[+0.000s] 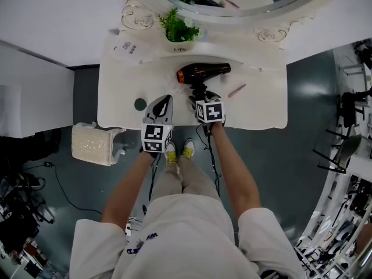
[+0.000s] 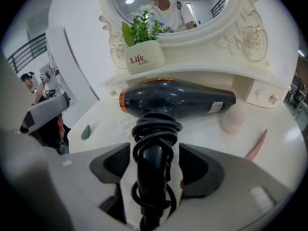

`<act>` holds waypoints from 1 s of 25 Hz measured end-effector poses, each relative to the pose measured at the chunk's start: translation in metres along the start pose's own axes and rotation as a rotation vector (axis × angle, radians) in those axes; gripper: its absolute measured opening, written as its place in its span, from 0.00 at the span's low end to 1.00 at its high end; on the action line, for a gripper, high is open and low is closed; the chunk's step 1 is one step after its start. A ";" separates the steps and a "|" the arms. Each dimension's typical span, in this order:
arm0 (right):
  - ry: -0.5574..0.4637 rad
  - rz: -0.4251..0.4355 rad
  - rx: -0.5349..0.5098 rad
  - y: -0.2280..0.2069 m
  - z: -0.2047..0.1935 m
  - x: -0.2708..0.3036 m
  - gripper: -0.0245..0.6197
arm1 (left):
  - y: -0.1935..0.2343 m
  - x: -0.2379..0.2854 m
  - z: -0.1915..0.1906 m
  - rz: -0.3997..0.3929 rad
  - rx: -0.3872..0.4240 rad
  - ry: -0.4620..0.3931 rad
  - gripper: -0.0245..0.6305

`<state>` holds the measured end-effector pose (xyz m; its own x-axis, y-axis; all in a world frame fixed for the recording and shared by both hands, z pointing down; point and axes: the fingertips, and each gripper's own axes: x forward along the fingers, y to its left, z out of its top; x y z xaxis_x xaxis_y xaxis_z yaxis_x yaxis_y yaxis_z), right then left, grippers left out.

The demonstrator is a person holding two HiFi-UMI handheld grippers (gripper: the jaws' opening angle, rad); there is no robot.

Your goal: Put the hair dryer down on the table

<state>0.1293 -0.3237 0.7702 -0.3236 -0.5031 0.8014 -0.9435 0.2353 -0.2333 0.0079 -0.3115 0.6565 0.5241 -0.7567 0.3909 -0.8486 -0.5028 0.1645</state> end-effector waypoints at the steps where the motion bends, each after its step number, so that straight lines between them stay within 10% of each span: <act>1: -0.008 0.003 0.000 0.000 0.002 0.001 0.55 | 0.002 0.000 0.002 0.003 0.002 -0.002 0.05; 15: -0.228 0.001 0.055 0.036 0.039 -0.090 0.55 | -0.039 -0.065 0.044 -0.039 0.032 -0.020 0.05; 25: -0.579 0.076 -0.090 0.087 0.142 -0.234 0.55 | -0.050 -0.092 0.171 -0.030 0.108 -0.198 0.05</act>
<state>0.1123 -0.3033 0.4845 -0.4004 -0.8480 0.3472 -0.9145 0.3456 -0.2104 0.0149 -0.2886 0.4572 0.5616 -0.8029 0.1998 -0.8256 -0.5598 0.0709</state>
